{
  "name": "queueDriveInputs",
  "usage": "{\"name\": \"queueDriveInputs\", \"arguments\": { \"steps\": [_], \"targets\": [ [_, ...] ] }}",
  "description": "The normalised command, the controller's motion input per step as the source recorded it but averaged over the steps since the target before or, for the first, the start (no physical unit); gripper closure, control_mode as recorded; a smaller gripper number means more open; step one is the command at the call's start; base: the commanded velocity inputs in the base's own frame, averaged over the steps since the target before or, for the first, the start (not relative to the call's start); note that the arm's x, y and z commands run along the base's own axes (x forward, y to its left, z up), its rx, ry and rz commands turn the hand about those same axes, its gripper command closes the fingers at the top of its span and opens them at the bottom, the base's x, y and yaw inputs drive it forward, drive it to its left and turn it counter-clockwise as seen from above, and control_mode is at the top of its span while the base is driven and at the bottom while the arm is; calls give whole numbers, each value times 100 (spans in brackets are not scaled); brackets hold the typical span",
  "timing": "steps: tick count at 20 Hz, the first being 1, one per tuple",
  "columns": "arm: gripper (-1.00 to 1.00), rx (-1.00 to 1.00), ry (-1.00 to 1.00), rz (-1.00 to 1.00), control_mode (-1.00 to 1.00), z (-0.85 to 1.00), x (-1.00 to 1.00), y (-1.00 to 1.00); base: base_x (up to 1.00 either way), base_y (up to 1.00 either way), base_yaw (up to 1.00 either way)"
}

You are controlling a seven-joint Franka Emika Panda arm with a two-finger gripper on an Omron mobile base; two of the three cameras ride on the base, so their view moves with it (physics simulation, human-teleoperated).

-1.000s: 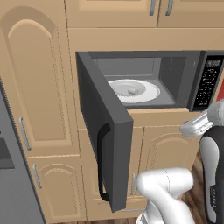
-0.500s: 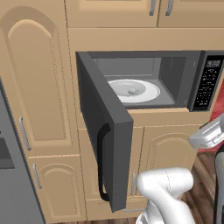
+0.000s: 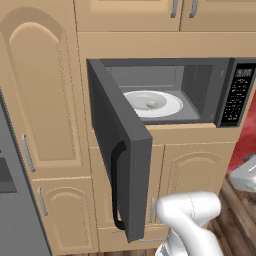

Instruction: Pick the marshmallow from the counter and place it in the microwave. Then turn on the microwave.

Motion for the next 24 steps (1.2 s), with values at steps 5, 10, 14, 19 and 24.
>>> {"name": "queueDriveInputs", "arguments": {
  "steps": [5,10,14,19,24],
  "targets": [
    [100,0,-4,-4,-100,0,-43,19,0,0,0],
    [100,0,-8,-5,-100,0,-45,21,0,0,0],
    [100,0,-7,-7,-100,0,-36,23,0,0,0],
    [100,0,-8,-8,-100,0,-32,22,0,0,0],
    [100,0,-7,-7,-100,0,-32,18,0,0,0]
  ]
}}
